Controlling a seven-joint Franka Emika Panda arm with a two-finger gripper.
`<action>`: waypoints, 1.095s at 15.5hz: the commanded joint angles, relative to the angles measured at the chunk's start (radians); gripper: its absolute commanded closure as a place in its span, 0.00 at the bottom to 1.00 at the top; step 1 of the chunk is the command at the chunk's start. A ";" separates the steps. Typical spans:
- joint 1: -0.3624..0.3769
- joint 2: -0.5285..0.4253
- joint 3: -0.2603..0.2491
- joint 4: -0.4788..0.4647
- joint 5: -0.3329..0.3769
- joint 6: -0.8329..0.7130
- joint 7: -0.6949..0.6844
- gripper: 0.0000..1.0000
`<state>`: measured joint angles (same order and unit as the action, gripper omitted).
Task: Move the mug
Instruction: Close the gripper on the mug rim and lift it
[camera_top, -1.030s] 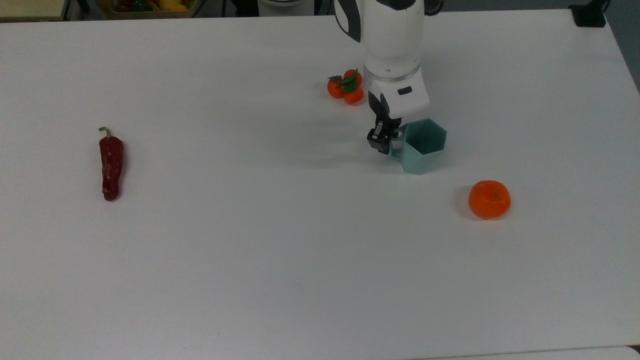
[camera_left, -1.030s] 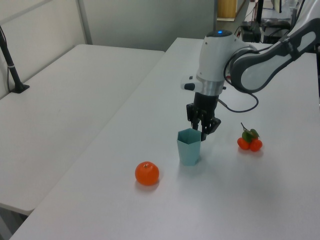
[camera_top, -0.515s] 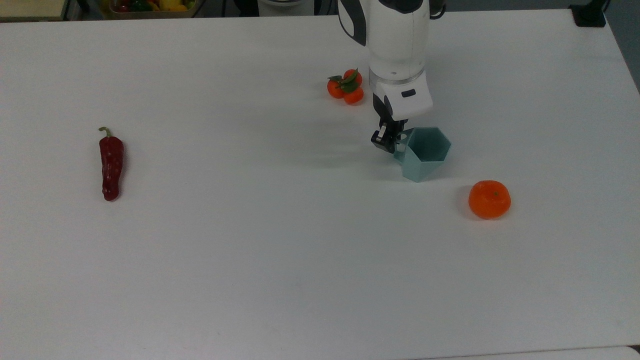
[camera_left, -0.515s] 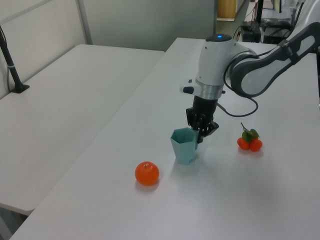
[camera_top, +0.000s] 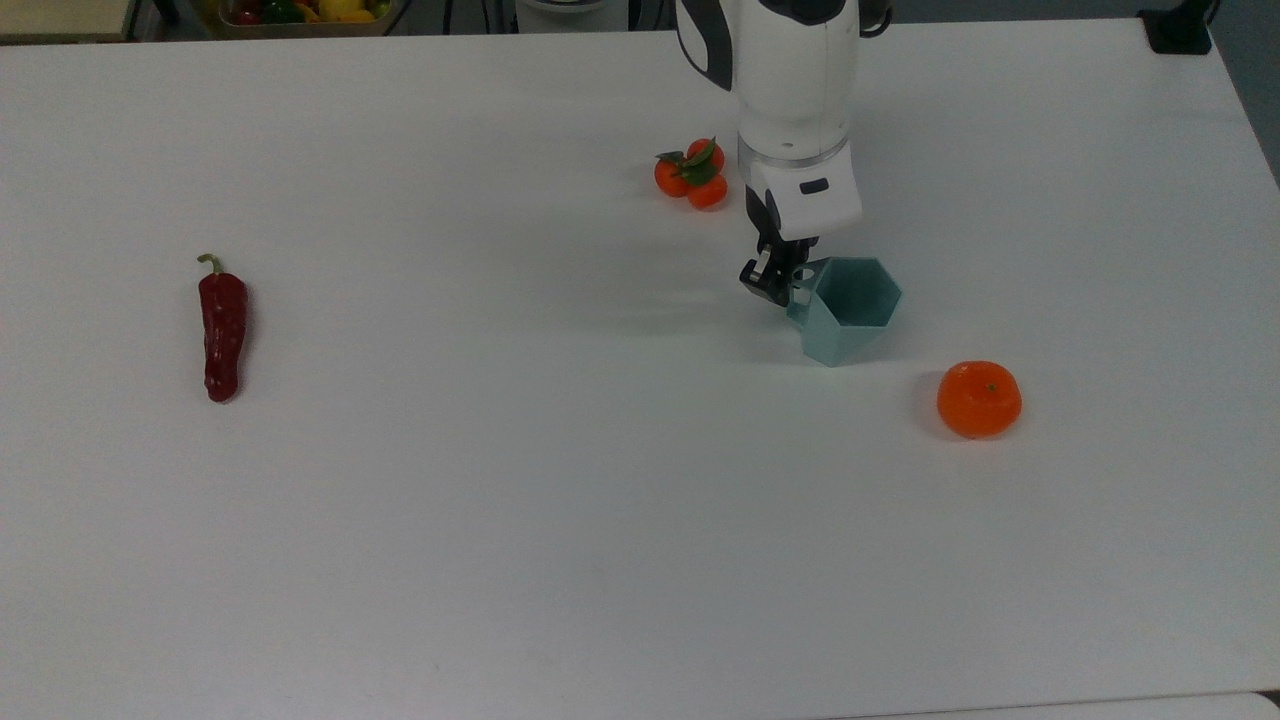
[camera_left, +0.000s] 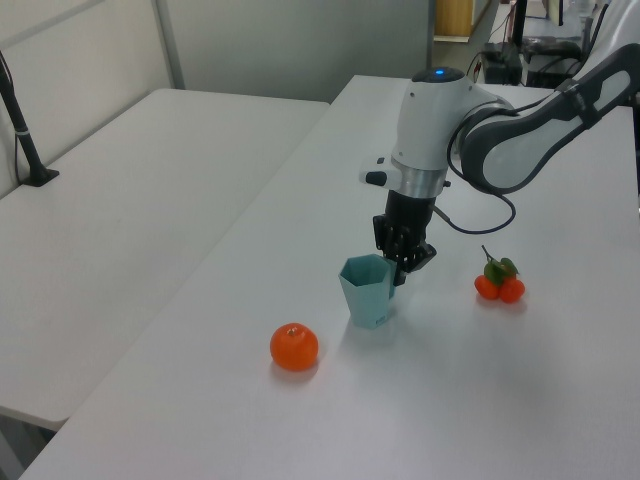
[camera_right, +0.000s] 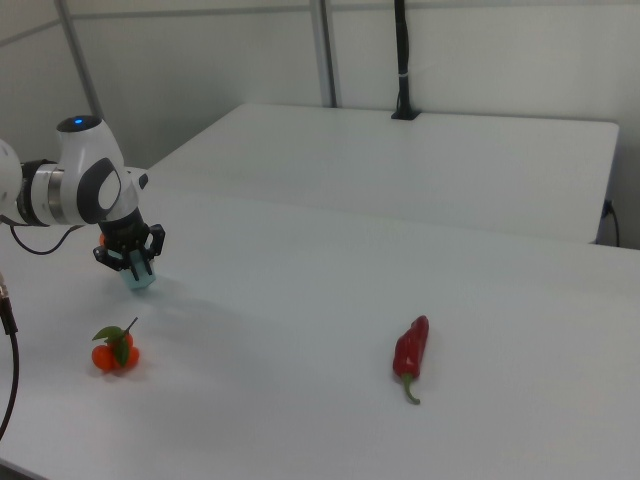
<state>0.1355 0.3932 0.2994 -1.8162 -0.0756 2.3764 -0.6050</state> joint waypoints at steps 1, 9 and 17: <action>-0.002 -0.031 0.006 -0.022 -0.003 0.010 0.027 1.00; -0.016 -0.062 0.018 -0.020 0.011 0.009 0.068 1.00; -0.085 -0.227 0.018 -0.011 0.144 -0.110 0.094 1.00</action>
<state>0.0884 0.2737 0.3058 -1.8098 0.0193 2.3567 -0.5446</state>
